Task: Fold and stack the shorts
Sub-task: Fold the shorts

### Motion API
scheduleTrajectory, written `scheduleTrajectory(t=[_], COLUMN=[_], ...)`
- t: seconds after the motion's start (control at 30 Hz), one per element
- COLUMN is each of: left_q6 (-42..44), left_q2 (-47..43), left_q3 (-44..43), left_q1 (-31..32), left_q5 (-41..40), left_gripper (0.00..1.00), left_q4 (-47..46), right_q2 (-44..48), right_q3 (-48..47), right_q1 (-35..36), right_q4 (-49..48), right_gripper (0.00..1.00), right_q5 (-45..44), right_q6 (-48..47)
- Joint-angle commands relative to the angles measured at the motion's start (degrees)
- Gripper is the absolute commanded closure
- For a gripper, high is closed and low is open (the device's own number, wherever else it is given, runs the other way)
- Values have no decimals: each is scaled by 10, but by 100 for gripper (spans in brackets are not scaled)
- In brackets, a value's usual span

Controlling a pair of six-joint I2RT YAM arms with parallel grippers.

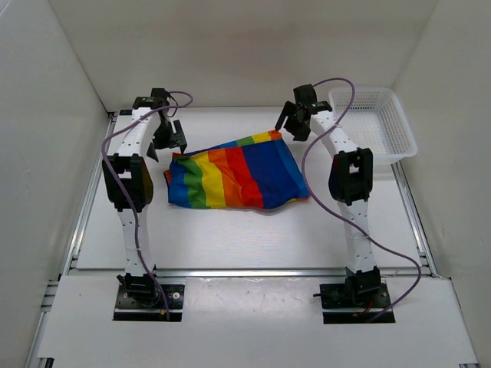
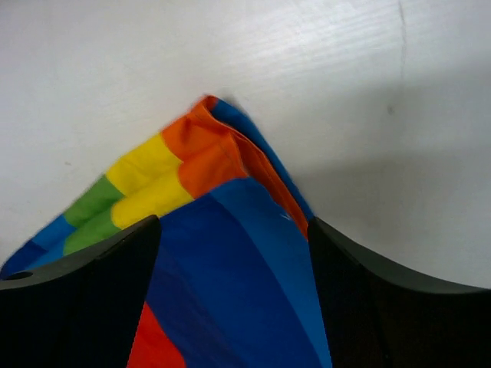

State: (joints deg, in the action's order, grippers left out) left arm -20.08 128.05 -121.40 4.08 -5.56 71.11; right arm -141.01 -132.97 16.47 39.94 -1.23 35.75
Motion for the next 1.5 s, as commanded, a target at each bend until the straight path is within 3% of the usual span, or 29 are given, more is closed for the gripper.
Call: scheduleTrajectory(t=[0.0,0.1,0.13,0.17,0.2,0.23,0.3,0.33,0.4,0.5,0.83,0.97,1.03,1.07,1.1,1.13,1.23,1.27,1.3,1.47], left_q6=[-26,-52,-58,-58,-58,-52,-52,-52,-65,-73,-63,-58,-52,-51,-51,-51,-59,-67,-79,-192], left_q2=[-64,-132,-150,-182,-196,-207,-215,-215,-209,-176,-38,-32,-70,-85,-100,-116,-191,-232,-255,-361], left_q3=[-36,-17,11,29,51,73,138,159,217,257,229,197,169,156,142,123,146,168,195,437], left_q1=[-4,-4,-4,3,11,30,52,72,92,98,98,98,98,98,91,86,49,38,25,-47], left_q5=[-61,-88,-88,-65,-47,-25,55,72,82,51,-58,-79,-79,-64,-57,-48,9,41,55,126], left_gripper=[0,0,1,9,39,60,86,90,90,90,90,90,80,71,52,39,13,13,13,10], left_q4=[20,20,20,11,-6,-14,-33,-50,-75,-113,-104,-76,-59,-51,-35,-28,-36,-45,-57,-160], right_q2=[102,161,177,191,220,233,260,266,272,272,221,236,269,281,294,320,373,386,398,468], right_q3=[52,116,137,158,205,228,273,312,347,405,480,480,473,468,457,457,450,450,455,490], right_q1=[-4,1,9,9,26,33,59,68,92,124,141,146,146,146,146,146,146,146,146,146], right_q4=[-39,-39,-39,-39,-39,-39,-39,-39,-39,-50,-60,-47,-47,-40,-32,-32,-15,-10,-10,7], right_gripper=[18,20,25,32,49,62,87,93,100,100,100,100,97,91,88,85,70,67,58,50], right_q5=[4,9,9,14,14,14,14,14,42,51,-11,-11,-11,-18,-18,-27,-53,-58,-63,-76], right_q6=[-15,-25,-25,-25,-25,-25,-25,-25,-25,-25,5,5,5,5,5,-1,-7,-7,-7,-19])
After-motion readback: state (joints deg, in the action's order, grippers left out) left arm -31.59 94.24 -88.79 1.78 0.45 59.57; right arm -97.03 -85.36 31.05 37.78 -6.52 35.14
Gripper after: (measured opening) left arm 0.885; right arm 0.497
